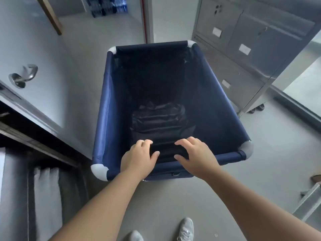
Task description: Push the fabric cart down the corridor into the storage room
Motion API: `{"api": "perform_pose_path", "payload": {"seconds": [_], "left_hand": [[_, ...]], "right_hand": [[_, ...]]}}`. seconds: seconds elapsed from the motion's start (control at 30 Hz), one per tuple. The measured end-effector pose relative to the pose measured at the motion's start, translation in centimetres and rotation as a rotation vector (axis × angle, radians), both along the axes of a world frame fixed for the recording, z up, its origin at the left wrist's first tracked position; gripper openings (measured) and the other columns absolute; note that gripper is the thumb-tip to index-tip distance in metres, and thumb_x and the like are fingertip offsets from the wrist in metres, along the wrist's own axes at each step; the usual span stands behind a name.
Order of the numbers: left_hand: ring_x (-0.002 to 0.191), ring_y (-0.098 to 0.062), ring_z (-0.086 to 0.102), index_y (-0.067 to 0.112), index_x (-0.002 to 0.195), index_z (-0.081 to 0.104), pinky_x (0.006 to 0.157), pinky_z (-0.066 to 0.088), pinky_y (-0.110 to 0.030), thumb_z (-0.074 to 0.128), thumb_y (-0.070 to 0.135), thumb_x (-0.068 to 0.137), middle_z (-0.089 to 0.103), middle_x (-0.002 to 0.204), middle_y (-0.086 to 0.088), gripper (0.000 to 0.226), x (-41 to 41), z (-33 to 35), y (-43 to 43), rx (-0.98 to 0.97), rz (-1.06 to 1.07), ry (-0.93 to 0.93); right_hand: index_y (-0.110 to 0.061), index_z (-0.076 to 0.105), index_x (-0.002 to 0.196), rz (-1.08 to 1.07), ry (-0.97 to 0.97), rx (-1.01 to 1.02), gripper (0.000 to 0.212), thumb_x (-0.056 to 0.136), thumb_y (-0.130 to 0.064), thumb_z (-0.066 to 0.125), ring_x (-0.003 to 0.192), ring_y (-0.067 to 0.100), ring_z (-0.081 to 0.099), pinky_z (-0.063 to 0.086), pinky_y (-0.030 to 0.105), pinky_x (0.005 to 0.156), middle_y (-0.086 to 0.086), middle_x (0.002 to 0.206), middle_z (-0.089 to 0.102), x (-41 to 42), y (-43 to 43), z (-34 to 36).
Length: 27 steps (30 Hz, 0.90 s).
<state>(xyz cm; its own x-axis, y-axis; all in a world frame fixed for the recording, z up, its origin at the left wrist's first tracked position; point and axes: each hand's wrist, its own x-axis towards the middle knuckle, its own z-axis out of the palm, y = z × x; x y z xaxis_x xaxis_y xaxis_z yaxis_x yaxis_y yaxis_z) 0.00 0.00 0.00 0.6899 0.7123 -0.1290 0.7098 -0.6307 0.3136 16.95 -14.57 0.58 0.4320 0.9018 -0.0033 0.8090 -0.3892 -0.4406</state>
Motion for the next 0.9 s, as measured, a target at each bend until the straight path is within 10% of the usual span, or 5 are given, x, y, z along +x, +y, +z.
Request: {"api": "perform_pose_path", "payload": {"seconds": [0.2,0.57,0.73,0.9], "left_hand": [[0.11,-0.019,0.055,0.031,0.136,0.044,0.07,0.041,-0.034,0.045,0.06,0.097,0.052,0.134,0.007,0.048,0.0,-2.4,0.3,-0.066,0.021,0.108],[0.1,-0.021,0.059,0.028,0.12,0.054,0.075,0.043,-0.038,0.011,0.074,0.087,0.063,0.113,0.005,0.071,-0.3,-7.2,-0.3,0.03,0.093,0.285],[0.097,-0.017,0.06,0.031,0.105,0.063,0.09,0.042,-0.035,0.006,0.077,0.086,0.067,0.1,0.012,0.076,-0.8,-7.4,0.9,0.119,-0.12,0.263],[0.085,-0.016,0.059,0.036,0.099,0.054,0.069,0.04,-0.033,0.016,0.09,0.074,0.068,0.093,0.013,0.071,-0.5,-7.4,2.2,0.038,-0.209,0.292]], "right_hand": [[-0.035,0.059,0.129,0.023,0.037,-0.185,0.046,0.092,-0.062,0.054,0.109,0.014,0.052,0.028,0.029,0.09,-0.011,0.112,0.061,0.4,0.0,-3.1],[-0.038,0.068,0.108,-0.079,-0.171,-0.318,0.043,0.105,-0.037,0.026,0.096,0.016,0.053,0.032,0.032,0.089,-0.012,0.103,0.064,1.6,-0.6,-7.0],[-0.034,0.073,0.106,-0.06,-0.144,-0.156,0.049,0.097,-0.06,0.033,0.101,0.016,0.058,0.033,0.036,0.102,-0.013,0.101,0.068,1.7,-0.5,-7.3],[-0.036,0.067,0.119,0.02,-0.238,-0.305,0.076,0.082,-0.086,0.024,0.129,0.022,0.047,0.008,0.055,0.124,-0.009,0.117,0.063,3.6,-1.0,-7.4]]}}
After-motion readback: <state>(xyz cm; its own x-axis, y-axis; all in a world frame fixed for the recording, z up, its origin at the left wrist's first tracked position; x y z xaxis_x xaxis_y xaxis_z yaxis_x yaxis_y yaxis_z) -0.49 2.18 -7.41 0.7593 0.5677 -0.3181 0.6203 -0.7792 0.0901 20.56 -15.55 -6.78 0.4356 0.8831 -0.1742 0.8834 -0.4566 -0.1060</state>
